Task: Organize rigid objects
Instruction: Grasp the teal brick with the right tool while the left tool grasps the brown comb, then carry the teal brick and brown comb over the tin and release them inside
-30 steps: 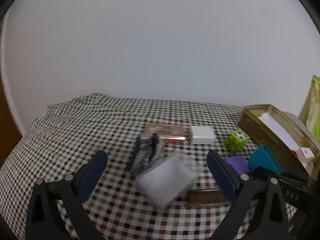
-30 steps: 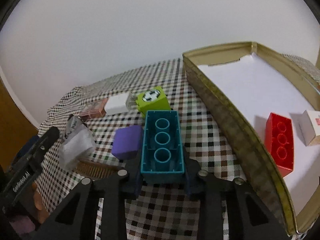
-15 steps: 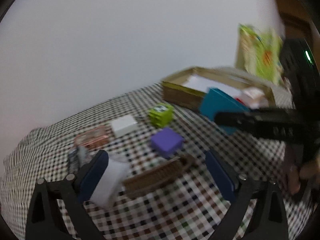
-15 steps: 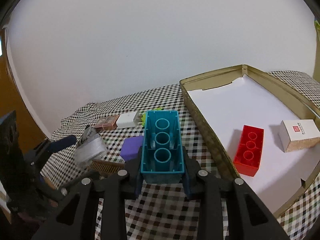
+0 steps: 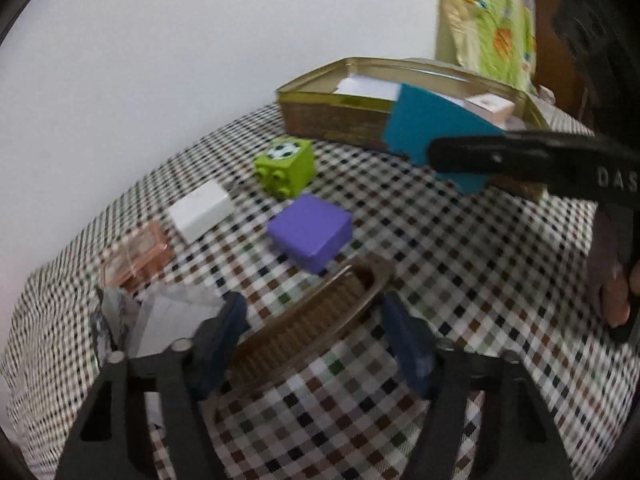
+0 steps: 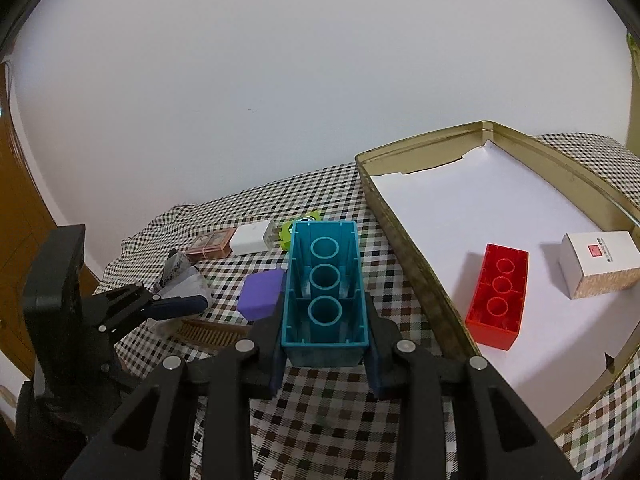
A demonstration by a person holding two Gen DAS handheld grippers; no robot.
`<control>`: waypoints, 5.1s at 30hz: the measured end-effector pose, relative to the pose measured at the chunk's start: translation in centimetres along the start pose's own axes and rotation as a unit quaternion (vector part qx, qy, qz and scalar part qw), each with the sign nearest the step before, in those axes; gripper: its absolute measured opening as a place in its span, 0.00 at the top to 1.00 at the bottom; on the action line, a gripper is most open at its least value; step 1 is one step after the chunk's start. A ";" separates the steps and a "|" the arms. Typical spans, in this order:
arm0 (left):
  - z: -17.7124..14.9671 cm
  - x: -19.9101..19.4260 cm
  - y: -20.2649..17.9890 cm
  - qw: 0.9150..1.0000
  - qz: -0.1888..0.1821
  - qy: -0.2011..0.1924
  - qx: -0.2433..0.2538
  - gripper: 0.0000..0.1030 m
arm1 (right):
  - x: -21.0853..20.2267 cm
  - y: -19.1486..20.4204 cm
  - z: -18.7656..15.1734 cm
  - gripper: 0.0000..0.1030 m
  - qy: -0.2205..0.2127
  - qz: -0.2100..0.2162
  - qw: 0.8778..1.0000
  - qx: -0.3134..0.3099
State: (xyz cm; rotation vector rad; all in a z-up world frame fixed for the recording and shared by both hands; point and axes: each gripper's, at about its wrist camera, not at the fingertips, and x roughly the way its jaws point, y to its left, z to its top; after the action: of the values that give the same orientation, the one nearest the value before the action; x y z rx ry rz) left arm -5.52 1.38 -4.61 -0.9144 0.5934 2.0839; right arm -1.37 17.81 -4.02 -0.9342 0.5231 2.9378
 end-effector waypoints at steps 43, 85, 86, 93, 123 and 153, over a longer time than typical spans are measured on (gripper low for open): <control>-1.9 -3.8 -2.0 0.955 0.032 -0.100 -0.278 0.78 | -1.6 0.1 0.5 0.67 -0.036 0.021 0.999 -0.035; 13.9 2.2 -9.7 0.960 0.018 -0.160 -0.229 0.78 | -4.6 -15.7 6.5 0.67 -0.100 -0.100 0.990 0.003; 14.0 2.6 -9.4 0.960 0.022 -0.157 -0.232 0.78 | -4.4 -15.6 6.6 0.67 -0.097 -0.099 0.990 0.003; 13.9 4.4 -8.8 0.963 0.035 -0.132 -0.233 0.78 | -2.3 -15.1 6.4 0.67 -0.052 -0.091 0.994 0.005; 15.1 7.6 -9.8 0.970 0.062 -0.101 -0.210 0.78 | 0.2 -14.9 6.5 0.67 -0.017 -0.113 0.993 -0.019; 14.8 6.0 -9.3 0.965 0.104 -0.138 -0.196 0.28 | -1.9 -16.0 6.1 0.35 -0.073 -0.124 0.989 0.036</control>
State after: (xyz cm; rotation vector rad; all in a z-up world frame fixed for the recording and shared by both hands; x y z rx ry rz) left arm -6.80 19.38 -0.82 -0.7765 0.1315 2.5196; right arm -1.42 35.01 -3.28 -0.7114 0.4657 2.7170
